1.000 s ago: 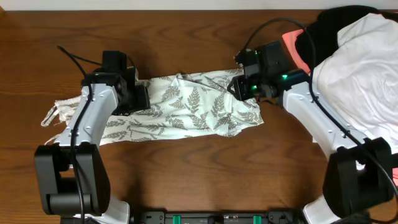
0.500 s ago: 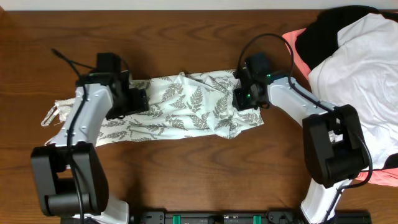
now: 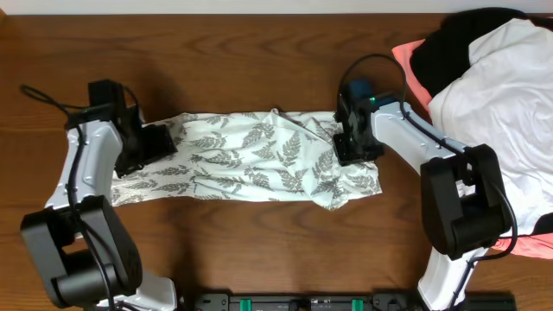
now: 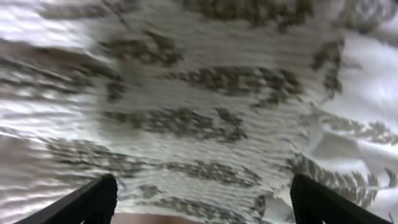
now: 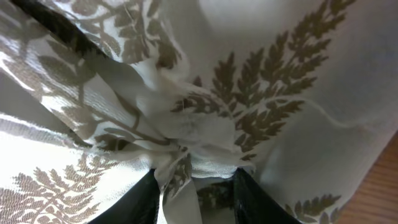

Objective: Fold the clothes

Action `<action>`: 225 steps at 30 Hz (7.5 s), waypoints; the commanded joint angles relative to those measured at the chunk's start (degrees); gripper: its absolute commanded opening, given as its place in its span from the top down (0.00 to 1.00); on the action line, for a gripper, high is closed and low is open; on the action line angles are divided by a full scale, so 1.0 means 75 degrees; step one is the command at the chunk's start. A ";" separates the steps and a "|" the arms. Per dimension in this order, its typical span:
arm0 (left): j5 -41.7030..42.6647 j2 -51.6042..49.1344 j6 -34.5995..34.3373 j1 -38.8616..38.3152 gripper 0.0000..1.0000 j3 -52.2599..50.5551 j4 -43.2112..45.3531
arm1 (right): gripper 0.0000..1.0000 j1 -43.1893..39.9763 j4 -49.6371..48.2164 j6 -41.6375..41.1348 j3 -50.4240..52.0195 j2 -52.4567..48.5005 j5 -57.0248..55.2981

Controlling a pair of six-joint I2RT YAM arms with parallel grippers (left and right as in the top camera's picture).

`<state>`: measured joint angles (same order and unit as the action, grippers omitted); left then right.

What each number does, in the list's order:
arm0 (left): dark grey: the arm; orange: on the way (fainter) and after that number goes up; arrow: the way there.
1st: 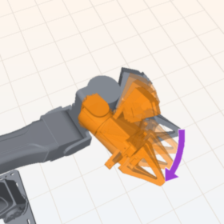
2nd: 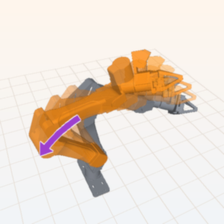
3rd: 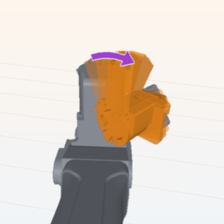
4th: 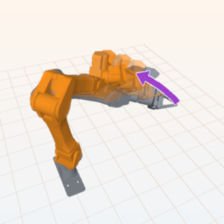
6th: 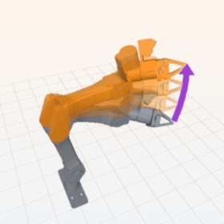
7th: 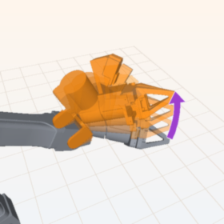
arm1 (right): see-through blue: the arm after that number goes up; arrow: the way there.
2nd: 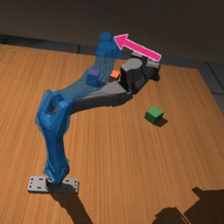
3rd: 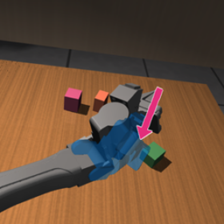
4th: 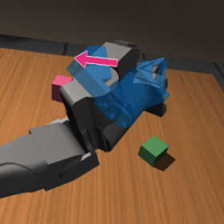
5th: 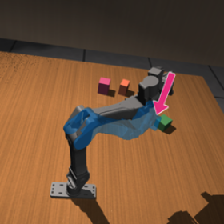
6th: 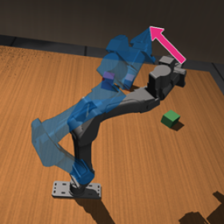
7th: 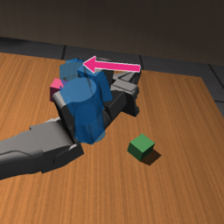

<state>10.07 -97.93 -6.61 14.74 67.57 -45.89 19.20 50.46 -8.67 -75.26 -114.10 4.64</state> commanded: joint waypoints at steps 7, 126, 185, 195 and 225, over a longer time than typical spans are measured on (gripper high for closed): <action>-0.1137 -0.0087 -0.0070 0.0723 0.07 0.0006 0.0414 | 0.61 -0.0023 0.0105 -0.0152 0.0393 -0.0530 -0.0504; -0.0329 0.0487 0.1559 -0.5353 0.91 0.0020 0.0772 | 0.57 -0.0670 0.0968 -0.0154 -0.0108 0.3669 -0.0385; -0.0035 0.0947 0.0210 -0.5700 0.01 -0.0318 -0.0880 | 0.57 -0.0664 0.1064 -0.0154 -0.0102 0.3666 -0.0353; -0.0982 0.0105 0.0087 -0.5741 0.42 -0.0396 -0.0087 | 0.57 -0.0664 0.1169 -0.0154 -0.0099 0.3669 -0.0358; -0.0309 0.0420 -0.2229 -0.5878 0.94 0.0149 0.1894 | 0.57 -0.0664 0.1192 -0.0154 -0.0099 0.3666 -0.0356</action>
<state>4.84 -92.05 -20.86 -28.49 68.29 -32.29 14.70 59.18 -8.99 -75.35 -87.35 1.69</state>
